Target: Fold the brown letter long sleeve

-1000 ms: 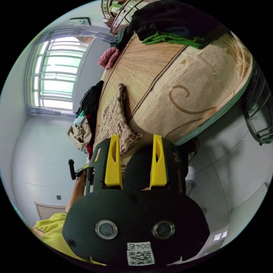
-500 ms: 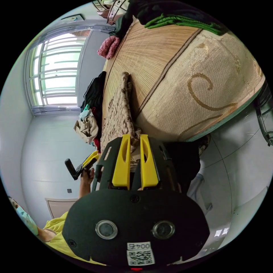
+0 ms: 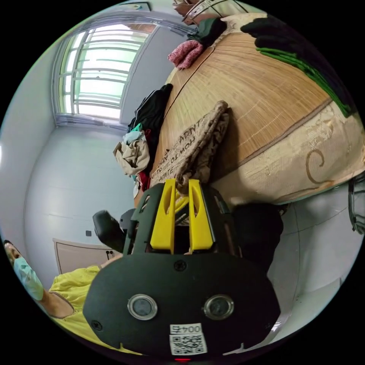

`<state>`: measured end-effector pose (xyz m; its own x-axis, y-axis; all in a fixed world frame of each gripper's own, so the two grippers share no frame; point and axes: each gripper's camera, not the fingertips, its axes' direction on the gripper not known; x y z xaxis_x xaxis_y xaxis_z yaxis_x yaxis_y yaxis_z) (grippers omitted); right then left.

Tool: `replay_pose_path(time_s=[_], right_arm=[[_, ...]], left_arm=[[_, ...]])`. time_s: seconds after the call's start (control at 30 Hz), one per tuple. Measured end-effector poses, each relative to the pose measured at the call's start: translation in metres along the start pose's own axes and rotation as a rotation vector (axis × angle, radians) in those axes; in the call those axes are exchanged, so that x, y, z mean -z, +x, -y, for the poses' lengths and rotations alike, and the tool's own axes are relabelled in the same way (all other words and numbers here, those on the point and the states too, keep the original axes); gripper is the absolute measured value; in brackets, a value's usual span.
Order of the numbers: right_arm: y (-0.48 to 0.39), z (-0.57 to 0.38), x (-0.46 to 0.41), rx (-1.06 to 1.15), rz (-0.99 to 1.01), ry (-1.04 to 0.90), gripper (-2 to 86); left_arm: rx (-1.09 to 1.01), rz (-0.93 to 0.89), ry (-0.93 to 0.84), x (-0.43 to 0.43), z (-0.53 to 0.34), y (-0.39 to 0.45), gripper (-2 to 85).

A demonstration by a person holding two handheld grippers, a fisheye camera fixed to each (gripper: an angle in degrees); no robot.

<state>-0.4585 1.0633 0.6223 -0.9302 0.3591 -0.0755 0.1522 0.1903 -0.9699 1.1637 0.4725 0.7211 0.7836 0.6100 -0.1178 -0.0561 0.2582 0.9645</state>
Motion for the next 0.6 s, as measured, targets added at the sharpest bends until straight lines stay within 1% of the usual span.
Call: replay_pose_path(time_s=[0.07,0.17,0.23,0.33,0.4,0.43,0.5,0.53,0.6], right_arm=[[0.001,0.01,0.007,0.01,0.018,0.034,13.3],[0.02,0.034,0.009,-0.065,0.112,0.05,21.9],[0.031,0.052,-0.004,-0.113,0.16,-0.001,23.3],[0.04,0.078,-0.037,-0.179,0.213,-0.082,24.0],[0.04,0.092,-0.056,-0.201,0.232,-0.11,23.1],[0.039,0.101,-0.069,-0.207,0.227,-0.128,21.3],[0.037,0.112,-0.086,-0.216,0.205,-0.133,15.7],[0.037,0.116,-0.093,-0.234,0.219,-0.116,10.1],[0.032,0.118,-0.101,-0.256,0.274,-0.072,6.0]], left_arm=[[0.066,-0.078,0.017,-0.002,-0.008,-0.012,3.6],[0.141,-0.102,0.084,0.003,-0.035,-0.017,2.3],[0.185,-0.114,0.113,-0.002,-0.056,-0.013,2.0],[0.182,-0.123,0.115,-0.019,-0.076,0.006,1.7],[0.174,-0.116,0.117,-0.031,-0.088,0.02,1.5],[0.174,-0.123,0.117,-0.041,-0.096,0.028,1.4],[0.182,-0.138,0.119,-0.056,-0.109,0.037,1.3],[0.19,-0.145,0.125,-0.065,-0.119,0.042,1.3],[0.218,-0.156,0.142,-0.077,-0.136,0.047,1.2]])
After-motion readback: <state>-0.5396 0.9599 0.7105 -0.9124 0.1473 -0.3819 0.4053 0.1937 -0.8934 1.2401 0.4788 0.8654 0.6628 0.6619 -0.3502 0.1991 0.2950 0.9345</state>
